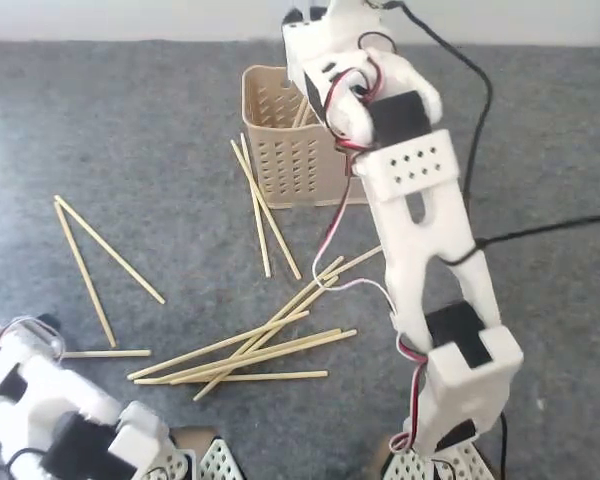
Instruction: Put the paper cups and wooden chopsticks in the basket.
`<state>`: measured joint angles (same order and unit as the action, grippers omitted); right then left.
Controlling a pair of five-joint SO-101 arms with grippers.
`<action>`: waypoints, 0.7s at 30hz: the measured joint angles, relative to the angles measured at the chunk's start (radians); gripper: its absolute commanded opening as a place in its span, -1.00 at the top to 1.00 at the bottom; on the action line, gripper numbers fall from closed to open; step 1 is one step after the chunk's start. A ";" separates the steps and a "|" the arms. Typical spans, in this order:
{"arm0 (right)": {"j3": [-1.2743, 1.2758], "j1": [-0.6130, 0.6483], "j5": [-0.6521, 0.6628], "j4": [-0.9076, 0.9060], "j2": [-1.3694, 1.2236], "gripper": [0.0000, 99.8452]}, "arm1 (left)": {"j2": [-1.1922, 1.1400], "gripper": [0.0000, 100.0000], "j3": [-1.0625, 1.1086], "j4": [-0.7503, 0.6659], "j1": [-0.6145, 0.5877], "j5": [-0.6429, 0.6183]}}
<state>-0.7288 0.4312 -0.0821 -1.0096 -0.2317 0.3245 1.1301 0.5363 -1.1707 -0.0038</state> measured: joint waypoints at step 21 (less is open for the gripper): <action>0.000 0.000 0.000 -0.170 0.127 0.85 | -0.313 0.82 -0.285 0.178 0.017 0.034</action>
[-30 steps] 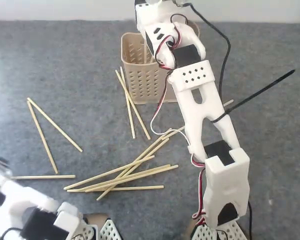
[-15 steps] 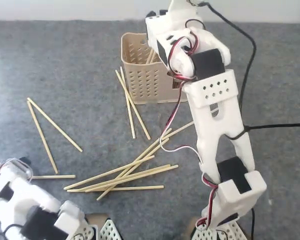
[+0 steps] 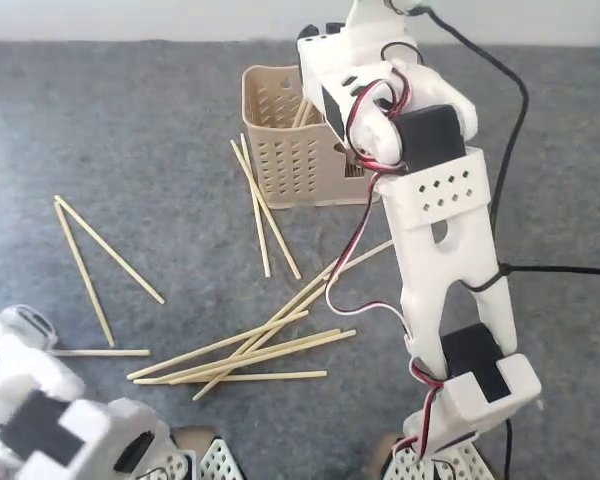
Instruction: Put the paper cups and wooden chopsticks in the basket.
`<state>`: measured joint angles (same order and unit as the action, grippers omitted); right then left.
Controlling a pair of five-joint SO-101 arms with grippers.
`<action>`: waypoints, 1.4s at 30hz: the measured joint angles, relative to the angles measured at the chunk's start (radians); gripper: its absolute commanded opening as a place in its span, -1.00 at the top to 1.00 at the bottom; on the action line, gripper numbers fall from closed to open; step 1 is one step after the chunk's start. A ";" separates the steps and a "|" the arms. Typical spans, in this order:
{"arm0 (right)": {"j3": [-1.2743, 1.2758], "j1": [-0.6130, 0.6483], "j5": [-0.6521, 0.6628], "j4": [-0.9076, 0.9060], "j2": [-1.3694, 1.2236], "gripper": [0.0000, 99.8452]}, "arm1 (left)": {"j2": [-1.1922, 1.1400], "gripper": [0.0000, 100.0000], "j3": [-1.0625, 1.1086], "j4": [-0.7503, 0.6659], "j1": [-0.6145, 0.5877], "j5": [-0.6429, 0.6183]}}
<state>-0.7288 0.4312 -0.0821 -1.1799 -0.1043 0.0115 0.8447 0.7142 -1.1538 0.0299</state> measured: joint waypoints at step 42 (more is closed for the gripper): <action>0.009 -0.005 0.002 -0.575 0.129 0.85 | 0.094 0.56 -0.028 0.249 0.048 -0.103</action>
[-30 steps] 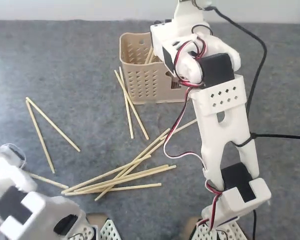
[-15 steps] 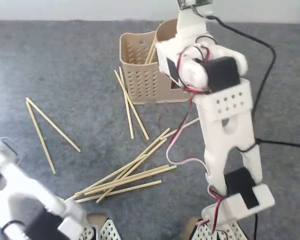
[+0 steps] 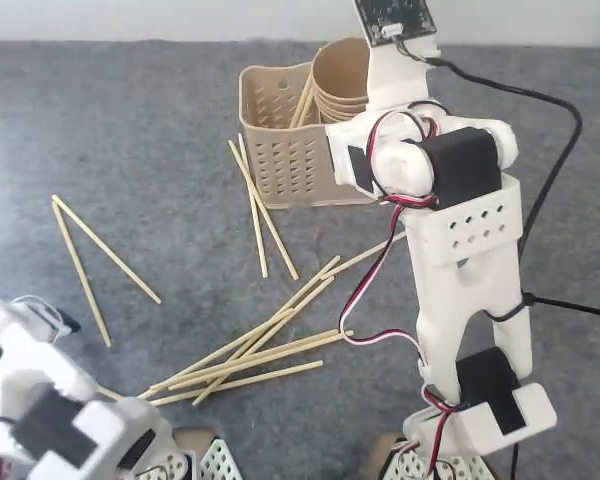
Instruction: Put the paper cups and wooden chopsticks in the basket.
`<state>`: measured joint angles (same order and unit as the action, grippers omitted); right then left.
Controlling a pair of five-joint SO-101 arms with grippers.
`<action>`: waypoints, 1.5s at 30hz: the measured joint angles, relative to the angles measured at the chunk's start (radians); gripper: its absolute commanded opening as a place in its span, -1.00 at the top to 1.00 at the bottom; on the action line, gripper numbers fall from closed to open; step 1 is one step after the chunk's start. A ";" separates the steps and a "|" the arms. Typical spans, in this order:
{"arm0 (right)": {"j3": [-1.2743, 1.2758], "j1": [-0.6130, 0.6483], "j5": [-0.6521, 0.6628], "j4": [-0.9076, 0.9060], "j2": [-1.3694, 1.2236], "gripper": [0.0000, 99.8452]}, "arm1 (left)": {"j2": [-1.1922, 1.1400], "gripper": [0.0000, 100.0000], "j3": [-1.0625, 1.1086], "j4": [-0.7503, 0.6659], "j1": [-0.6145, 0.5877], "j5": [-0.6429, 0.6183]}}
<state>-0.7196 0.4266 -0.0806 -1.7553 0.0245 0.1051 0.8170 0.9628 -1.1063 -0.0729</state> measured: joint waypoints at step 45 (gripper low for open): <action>0.511 -0.014 0.002 -0.002 0.348 0.84 | 0.537 0.97 -0.339 0.133 0.408 -0.180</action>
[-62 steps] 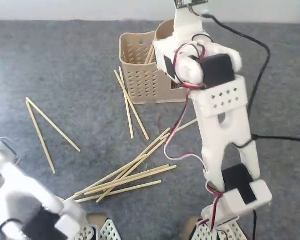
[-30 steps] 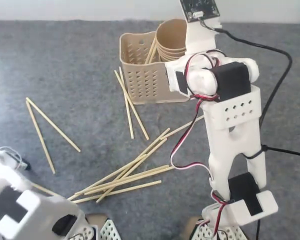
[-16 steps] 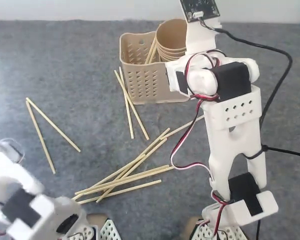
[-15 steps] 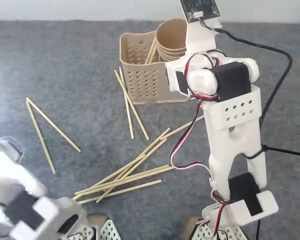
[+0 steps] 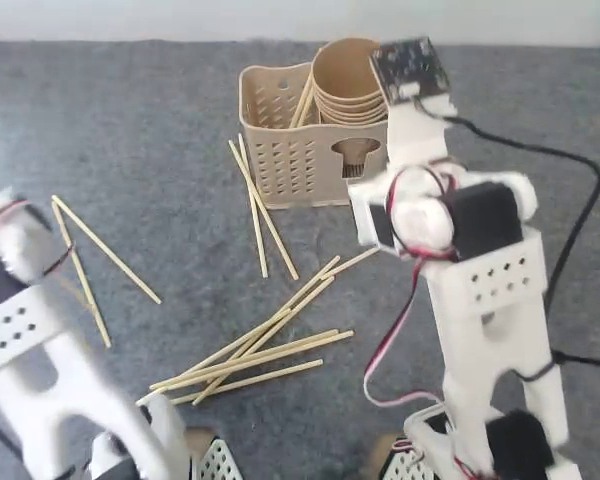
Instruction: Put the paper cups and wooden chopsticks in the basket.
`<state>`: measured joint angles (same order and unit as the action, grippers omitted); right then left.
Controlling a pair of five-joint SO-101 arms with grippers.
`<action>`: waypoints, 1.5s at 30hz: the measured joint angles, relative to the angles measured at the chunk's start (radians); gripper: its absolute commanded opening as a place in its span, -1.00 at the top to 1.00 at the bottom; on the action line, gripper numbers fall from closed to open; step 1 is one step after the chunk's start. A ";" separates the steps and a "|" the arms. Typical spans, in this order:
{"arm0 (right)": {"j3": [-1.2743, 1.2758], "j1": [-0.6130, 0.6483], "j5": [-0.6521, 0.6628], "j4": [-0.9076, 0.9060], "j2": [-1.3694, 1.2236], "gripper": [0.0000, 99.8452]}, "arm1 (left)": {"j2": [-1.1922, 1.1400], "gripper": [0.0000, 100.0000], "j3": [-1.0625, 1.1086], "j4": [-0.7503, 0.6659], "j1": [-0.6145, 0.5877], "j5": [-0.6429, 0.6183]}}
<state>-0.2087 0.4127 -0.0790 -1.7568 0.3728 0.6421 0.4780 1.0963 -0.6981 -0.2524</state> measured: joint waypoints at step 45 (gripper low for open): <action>1.049 -0.226 -0.152 0.776 0.137 0.85 | -0.779 0.87 -0.341 -1.226 0.810 0.219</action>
<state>0.8408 0.1872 -0.2309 -0.9805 0.5094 -0.1373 0.1373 -0.1297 0.1120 -0.0330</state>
